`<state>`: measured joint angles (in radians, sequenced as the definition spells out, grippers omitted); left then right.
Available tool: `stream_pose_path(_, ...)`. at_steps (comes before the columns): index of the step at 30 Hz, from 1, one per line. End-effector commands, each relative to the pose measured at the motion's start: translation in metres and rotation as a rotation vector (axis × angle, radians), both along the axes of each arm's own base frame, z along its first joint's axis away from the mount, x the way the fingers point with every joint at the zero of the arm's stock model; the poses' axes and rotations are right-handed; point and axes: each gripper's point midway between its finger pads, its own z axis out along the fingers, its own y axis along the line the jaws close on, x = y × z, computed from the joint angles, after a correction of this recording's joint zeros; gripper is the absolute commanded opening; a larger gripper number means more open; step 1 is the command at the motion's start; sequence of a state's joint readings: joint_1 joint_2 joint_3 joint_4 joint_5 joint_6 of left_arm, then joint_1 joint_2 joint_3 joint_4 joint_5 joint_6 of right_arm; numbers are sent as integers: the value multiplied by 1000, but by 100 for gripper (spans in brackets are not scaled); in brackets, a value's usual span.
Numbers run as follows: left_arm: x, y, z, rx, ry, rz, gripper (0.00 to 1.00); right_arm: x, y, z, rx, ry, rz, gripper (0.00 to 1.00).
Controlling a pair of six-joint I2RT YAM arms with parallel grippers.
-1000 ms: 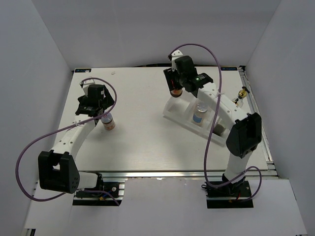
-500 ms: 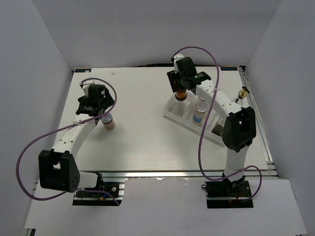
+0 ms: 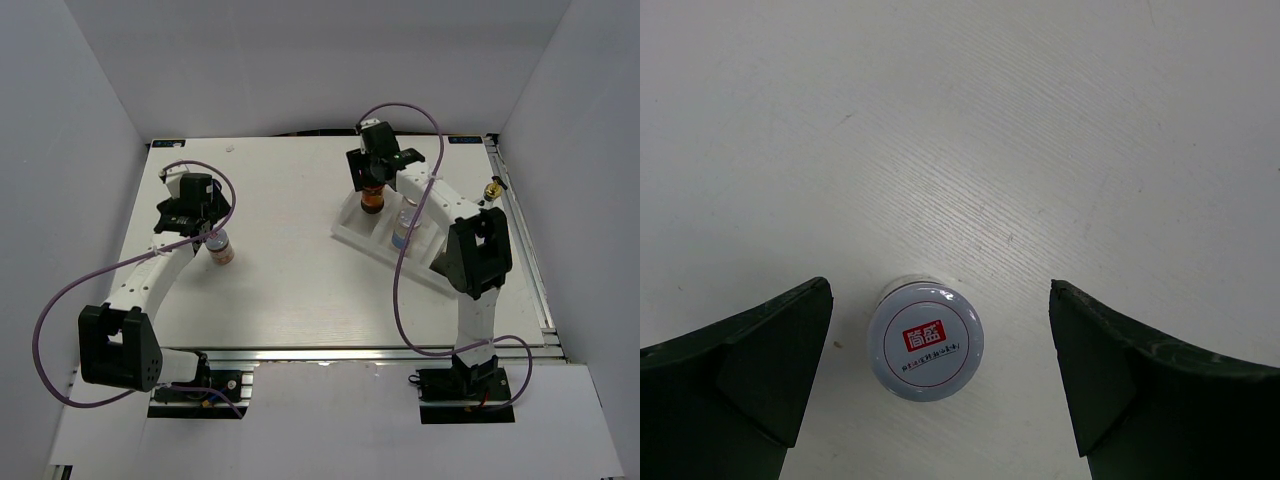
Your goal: Organize the condiment bottles
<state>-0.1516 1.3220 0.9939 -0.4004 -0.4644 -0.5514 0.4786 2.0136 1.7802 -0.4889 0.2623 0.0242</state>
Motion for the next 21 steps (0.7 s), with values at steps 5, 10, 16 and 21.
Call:
stream_pose_path(5, -10, 5, -7, -7, 19, 29, 98, 33, 0, 31, 118, -132, -58, 46)
stream_pose_path(10, -12, 5, -12, -4, 46, 34, 98, 32, -2, 28, 121, -125, -65, 85)
stream_pose_path(16, -16, 7, -18, -6, 79, 53, 98, 27, -8, 44, 120, -144, -75, 90)
stream_pose_path(21, -18, 1, -25, -22, 96, 39, 98, 22, -17, 88, 116, -214, -82, 89)
